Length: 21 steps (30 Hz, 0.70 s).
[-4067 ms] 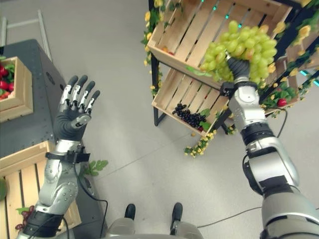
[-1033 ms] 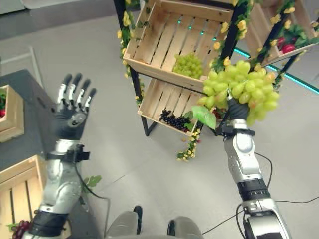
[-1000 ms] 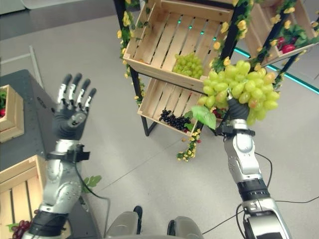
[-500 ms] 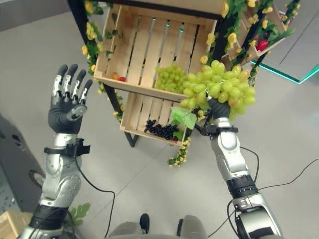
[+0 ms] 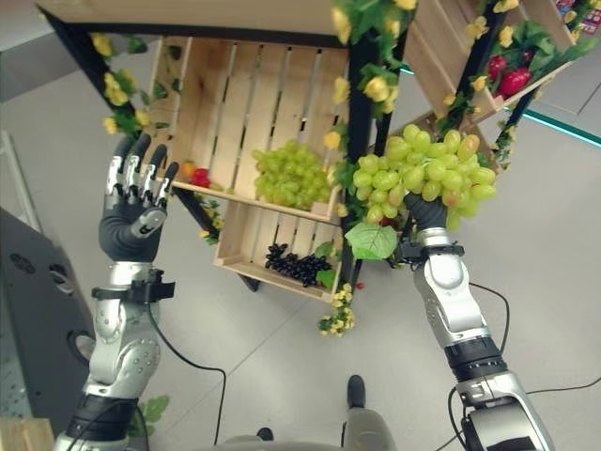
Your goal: Pick up the fruits from the basket on one side to the basket on the other side
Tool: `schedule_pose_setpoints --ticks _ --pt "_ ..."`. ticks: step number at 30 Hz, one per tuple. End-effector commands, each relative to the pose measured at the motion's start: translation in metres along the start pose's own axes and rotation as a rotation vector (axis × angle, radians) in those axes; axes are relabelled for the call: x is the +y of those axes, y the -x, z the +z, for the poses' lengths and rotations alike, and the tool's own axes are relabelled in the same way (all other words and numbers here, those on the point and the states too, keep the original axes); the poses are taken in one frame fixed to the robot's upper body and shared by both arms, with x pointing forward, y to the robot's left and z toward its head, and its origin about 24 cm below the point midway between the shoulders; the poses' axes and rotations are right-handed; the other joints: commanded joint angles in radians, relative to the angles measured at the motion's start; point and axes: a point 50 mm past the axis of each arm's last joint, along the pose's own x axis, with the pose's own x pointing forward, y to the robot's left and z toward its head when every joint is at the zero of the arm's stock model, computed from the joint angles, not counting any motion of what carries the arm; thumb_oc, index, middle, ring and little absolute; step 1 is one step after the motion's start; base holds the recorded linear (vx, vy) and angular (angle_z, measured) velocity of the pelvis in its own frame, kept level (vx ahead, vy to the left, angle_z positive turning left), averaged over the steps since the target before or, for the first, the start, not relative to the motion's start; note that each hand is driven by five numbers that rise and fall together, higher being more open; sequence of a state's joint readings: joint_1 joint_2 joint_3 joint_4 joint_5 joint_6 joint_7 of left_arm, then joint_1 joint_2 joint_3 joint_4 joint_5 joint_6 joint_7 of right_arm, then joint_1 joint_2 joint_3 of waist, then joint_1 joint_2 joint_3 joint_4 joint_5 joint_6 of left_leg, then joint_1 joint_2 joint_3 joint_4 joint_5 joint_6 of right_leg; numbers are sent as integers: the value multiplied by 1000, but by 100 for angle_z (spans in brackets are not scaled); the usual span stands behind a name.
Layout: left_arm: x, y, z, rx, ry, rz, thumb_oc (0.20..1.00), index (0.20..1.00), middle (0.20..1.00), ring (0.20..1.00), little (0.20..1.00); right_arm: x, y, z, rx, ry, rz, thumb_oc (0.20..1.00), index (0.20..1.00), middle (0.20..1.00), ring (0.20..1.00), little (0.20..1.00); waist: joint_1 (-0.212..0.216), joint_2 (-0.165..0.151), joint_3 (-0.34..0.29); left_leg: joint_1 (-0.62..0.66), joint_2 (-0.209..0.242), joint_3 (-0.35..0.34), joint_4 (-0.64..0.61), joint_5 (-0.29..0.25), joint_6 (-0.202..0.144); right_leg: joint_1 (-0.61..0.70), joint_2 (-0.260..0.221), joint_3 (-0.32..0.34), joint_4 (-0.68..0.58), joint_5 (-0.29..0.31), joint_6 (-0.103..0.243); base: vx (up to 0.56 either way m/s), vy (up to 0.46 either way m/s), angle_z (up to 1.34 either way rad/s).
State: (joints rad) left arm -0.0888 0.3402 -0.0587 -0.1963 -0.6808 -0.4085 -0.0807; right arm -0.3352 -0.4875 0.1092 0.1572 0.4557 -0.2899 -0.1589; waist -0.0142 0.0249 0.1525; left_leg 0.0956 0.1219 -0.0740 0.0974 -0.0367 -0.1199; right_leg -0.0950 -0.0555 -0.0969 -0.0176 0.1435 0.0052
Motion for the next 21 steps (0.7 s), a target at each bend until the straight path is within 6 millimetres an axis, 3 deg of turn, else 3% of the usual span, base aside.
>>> schedule_pose_setpoints --ticks 1,4,5,7,12,21 --pt "-4 -8 22 -84 -56 -90 1000 1000 1000 1000 1000 8 -10 50 -257 -91 32 200 200 200 200 200 8 -93 -38 -77 -62 7 196 31 -14 64 -58 4 104 -122 82 77 -200 46" --pt "-7 -9 20 -76 -34 -97 1000 1000 1000 1000 1000 -1 -3 47 -242 -77 -7 200 200 200 200 200 19 -91 -33 -123 -38 86 103 21 4 119 -51 -21 89 -158 82 136 -110 51" --pt "-9 -10 19 -72 -51 -106 1000 1000 1000 1000 1000 -3 -2 47 -246 -71 -17 200 200 200 200 200 25 -85 -31 -157 -41 97 48 55 8 136 -41 -21 83 -163 84 87 -36 35" --pt "-10 -12 21 -79 -54 -107 1000 1000 1000 1000 1000 -3 1 44 -235 -73 -27 200 200 200 200 200 26 -94 -20 -182 -36 94 80 66 -1 138 -47 -9 89 -167 83 72 -44 25" --pt "-12 -10 21 -76 -44 -116 1000 1000 1000 1000 1000 3 5 38 -215 -85 -9 200 200 200 200 200 19 -81 -53 -99 -34 107 -24 52 14 155 -30 0 73 -177 84 82 18 -23" --pt "-3 -1 17 -35 -83 -46 1000 1000 1000 1000 1000 2 15 34 -200 -94 -27 200 200 200 200 200 15 -81 -76 -45 -44 127 -62 41 34 178 -39 17 41 -164 87 38 37 -3"
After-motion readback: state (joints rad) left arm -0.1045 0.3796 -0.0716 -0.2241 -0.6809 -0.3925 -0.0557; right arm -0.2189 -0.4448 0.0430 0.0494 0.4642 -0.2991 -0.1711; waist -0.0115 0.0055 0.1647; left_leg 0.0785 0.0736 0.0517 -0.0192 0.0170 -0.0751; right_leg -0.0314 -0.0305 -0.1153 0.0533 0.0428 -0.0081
